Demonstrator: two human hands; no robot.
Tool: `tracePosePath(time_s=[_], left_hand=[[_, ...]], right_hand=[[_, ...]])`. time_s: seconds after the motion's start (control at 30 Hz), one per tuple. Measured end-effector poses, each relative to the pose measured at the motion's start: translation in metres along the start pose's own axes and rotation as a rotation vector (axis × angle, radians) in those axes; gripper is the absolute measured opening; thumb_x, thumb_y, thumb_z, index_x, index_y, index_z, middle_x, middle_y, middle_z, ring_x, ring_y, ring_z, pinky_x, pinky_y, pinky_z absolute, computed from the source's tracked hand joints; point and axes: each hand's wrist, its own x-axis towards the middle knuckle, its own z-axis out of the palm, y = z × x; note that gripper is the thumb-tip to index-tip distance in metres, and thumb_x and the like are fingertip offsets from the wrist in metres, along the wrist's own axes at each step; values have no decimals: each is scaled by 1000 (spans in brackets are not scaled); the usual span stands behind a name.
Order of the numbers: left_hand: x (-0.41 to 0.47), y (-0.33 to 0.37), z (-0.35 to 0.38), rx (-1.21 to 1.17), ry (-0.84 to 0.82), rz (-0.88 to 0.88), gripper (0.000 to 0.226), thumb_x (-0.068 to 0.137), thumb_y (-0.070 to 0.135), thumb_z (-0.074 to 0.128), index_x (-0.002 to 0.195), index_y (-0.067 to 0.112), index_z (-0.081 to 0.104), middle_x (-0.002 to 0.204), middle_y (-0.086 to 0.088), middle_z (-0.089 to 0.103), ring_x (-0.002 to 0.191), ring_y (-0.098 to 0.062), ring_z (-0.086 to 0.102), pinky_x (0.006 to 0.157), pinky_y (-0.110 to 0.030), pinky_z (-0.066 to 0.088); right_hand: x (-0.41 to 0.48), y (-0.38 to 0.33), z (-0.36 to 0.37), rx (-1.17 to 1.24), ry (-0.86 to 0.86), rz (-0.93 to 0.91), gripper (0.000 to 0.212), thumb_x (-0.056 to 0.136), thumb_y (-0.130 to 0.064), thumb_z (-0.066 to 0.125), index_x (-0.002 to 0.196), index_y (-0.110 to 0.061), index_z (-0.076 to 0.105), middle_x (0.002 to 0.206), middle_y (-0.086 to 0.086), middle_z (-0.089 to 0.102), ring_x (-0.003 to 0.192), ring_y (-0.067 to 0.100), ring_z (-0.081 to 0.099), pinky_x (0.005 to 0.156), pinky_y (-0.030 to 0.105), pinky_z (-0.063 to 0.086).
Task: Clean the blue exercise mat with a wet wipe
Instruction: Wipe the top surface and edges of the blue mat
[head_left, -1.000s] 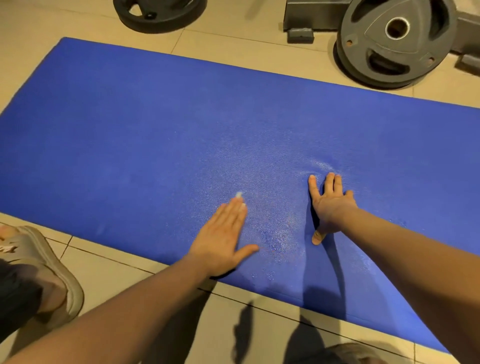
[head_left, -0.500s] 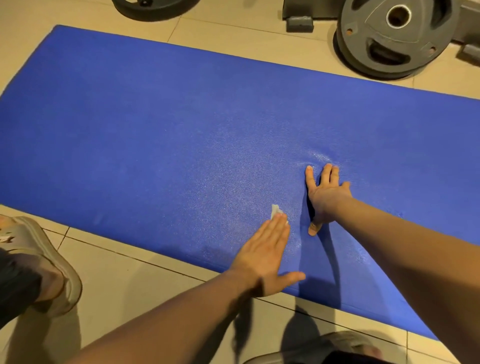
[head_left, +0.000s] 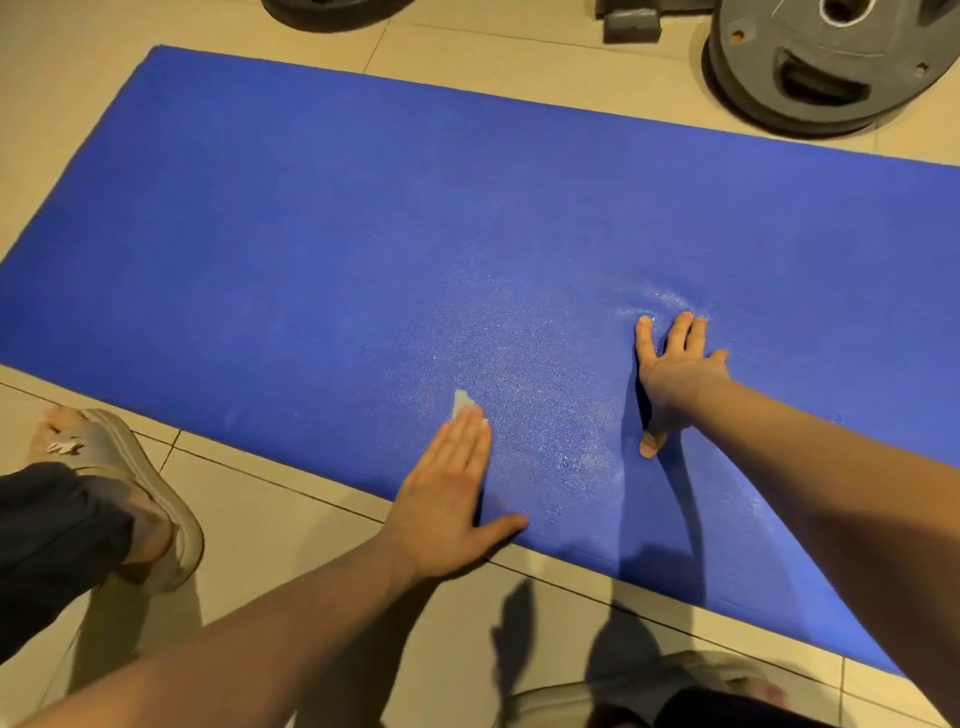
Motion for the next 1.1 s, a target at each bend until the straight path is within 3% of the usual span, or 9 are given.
tracePosePath(time_s=[0.17, 0.3, 0.5, 0.63, 0.83, 0.93, 1.1], left_hand=[[17, 69, 25, -2, -24, 198, 111, 91, 80, 41, 160, -3, 15, 169, -21, -1, 158, -30, -8, 128, -45, 10], [18, 69, 20, 79, -8, 284, 105, 93, 75, 42, 160, -1, 17, 170, -18, 3, 158, -27, -4, 127, -44, 13], [-23, -13, 1, 15, 74, -43, 96, 96, 73, 42, 162, 8, 17, 171, -9, -5, 159, -20, -1, 127, -44, 15], [-34, -15, 0, -34, 57, -152, 104, 92, 79, 41, 164, 11, 8, 171, -6, -13, 158, -17, -8, 129, -41, 8], [-15, 61, 26, -78, -76, 79, 110, 91, 78, 44, 163, 6, 2, 169, -12, -16, 156, -22, -18, 128, -44, 4], [-10, 99, 37, -126, -48, 197, 112, 86, 68, 60, 161, 1, 12, 170, -15, -7, 158, -25, -12, 129, -42, 6], [-18, 66, 34, 69, -32, 195, 97, 93, 62, 52, 162, 4, 15, 171, -14, -2, 158, -23, -11, 128, -42, 12]], right_hand=[[1, 1, 0, -6, -5, 8, 175, 47, -64, 93, 147, -9, -39, 155, 39, -26, 147, 57, -16, 114, 71, 23], [1, 2, -1, 6, -2, 3, 177, 44, -64, 94, 147, -11, -40, 155, 38, -27, 147, 56, -17, 114, 70, 23], [-1, 1, -3, 13, -8, 0, 177, 46, -63, 94, 146, -11, -42, 154, 40, -27, 146, 57, -18, 113, 72, 22], [-2, -1, -4, 19, -10, 6, 176, 47, -62, 94, 145, -10, -42, 153, 41, -27, 146, 58, -16, 112, 73, 23], [-4, 1, -2, 9, 2, 1, 177, 45, -63, 94, 146, -11, -41, 154, 41, -27, 146, 57, -17, 112, 72, 24], [-1, 1, -1, 5, 9, -2, 178, 44, -63, 95, 146, -12, -42, 154, 39, -27, 147, 56, -18, 113, 72, 23], [2, 6, 5, -17, 36, -12, 180, 39, -68, 93, 147, -14, -41, 156, 38, -26, 147, 55, -18, 113, 71, 23]])
